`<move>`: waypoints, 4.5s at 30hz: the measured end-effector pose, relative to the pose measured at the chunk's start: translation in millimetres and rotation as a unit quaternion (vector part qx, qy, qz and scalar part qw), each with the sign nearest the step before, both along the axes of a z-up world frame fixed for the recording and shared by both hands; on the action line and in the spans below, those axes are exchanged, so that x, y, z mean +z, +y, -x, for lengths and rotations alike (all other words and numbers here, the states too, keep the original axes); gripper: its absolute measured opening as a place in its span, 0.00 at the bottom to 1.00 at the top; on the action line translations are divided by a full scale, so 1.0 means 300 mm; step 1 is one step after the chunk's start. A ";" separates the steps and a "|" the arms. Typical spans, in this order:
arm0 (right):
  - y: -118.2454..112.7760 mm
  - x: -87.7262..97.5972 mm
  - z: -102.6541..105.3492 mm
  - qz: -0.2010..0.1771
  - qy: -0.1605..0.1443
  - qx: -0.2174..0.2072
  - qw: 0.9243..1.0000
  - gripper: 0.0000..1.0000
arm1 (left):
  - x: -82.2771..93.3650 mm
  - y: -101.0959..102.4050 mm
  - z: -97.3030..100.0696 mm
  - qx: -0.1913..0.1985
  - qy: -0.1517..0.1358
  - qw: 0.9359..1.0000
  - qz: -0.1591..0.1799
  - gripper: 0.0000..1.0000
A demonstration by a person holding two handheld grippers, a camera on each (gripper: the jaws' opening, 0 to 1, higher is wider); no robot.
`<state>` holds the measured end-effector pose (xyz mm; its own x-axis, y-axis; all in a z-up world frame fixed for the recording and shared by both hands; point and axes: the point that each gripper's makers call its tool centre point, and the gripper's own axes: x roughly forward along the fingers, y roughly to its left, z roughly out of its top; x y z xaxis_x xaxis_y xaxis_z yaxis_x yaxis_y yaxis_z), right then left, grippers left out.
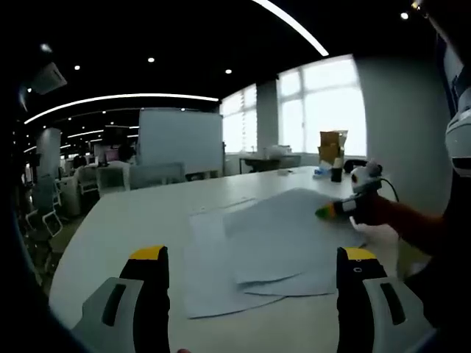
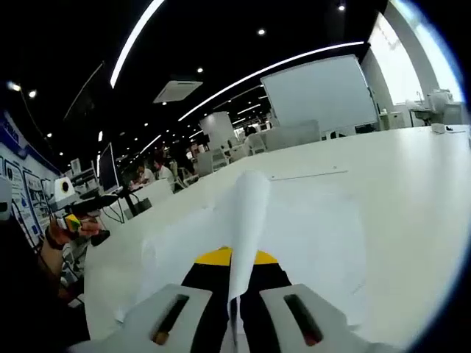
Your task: Organize the stack of printing papers by aligning and flattening the scattered papers on the table
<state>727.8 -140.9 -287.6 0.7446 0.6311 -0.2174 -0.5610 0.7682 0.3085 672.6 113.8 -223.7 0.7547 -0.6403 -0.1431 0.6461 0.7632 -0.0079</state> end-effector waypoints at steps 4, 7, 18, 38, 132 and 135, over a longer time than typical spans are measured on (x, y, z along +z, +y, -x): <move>0.017 0.054 0.013 -0.010 -0.015 0.006 1.000 0.00 | -0.001 0.006 0.000 0.002 0.000 1.000 -0.001 0.97; 0.029 0.086 0.022 -0.017 -0.023 0.011 1.000 0.00 | -0.001 0.005 0.002 0.001 -0.001 1.000 0.001 0.97; 0.083 0.187 0.050 -0.047 -0.047 0.032 0.997 0.00 | -0.009 0.006 0.004 -0.002 0.003 1.000 0.007 0.97; 0.140 0.345 0.101 -0.089 -0.089 0.052 0.991 0.00 | -0.016 0.012 0.008 0.000 0.004 1.000 0.010 0.97; 0.190 0.771 0.303 -0.325 -0.165 0.132 0.922 0.00 | 0.087 -0.196 -0.013 -0.086 0.009 0.983 0.162 0.96; 0.190 0.772 0.307 -0.325 -0.164 0.132 0.922 0.00 | 0.096 -0.193 -0.013 -0.089 0.010 0.980 0.179 0.96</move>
<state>635.7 -83.9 -56.0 0.5049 0.7171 0.4805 -0.8468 0.3035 0.4368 676.6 56.0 -194.8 0.6264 -0.7729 0.1010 0.7654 0.5852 -0.2678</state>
